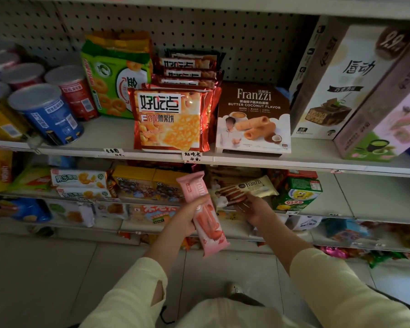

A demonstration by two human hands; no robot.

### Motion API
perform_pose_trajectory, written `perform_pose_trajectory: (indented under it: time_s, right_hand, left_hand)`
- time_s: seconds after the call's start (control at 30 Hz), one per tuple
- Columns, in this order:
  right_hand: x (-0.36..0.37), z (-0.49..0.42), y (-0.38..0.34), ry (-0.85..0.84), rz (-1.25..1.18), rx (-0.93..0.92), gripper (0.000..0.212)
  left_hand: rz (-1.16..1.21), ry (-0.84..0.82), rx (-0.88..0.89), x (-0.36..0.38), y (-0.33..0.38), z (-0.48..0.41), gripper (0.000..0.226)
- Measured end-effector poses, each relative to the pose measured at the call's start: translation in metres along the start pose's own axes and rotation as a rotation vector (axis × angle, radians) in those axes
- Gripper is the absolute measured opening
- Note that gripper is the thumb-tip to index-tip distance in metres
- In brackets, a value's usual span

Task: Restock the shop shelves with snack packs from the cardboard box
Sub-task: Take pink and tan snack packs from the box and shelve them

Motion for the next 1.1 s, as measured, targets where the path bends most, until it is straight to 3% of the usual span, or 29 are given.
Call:
perform_pose_trajectory:
  time_s: [0.17,0.27,0.43,0.87,1.0,1.1]
  right_hand:
    - [0.001,-0.008,0.012,0.001,-0.097,0.026,0.013]
    - [0.011,-0.017,0.011,-0.026,-0.165,0.033,0.006]
    - [0.027,-0.032,0.005,-0.091,-0.209,-0.009,0.015]
    - [0.013,-0.036,0.020,-0.094,-0.257,0.098,0.015]
    - [0.014,-0.026,0.010,-0.114,-0.266,0.057,0.018]
    - [0.020,-0.035,-0.003,-0.169,-0.298,-0.018,0.011]
  left_hand:
    - [-0.037,0.112,0.006,-0.010,-0.015,-0.007,0.037]
    - [-0.016,0.152,-0.014,-0.009,-0.020,-0.013,0.034]
    - [0.092,0.119,-0.032,-0.001,-0.032,-0.020,0.035]
    - [0.209,0.077,0.003,0.000,-0.025,-0.026,0.027]
    - [0.253,0.108,0.133,0.011,-0.012,-0.029,0.027]
    - [0.119,0.229,0.266,0.007,-0.006,-0.046,0.027]
Point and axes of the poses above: each hand's wrist, its own z-axis away from the middle knuckle, its own x-axis out of the palm, y = z × x, the point moved 10 cm from there along -z, towards the middle knuckle, and after that the axes turned 7 degrees about x, right-handed, at the moved point
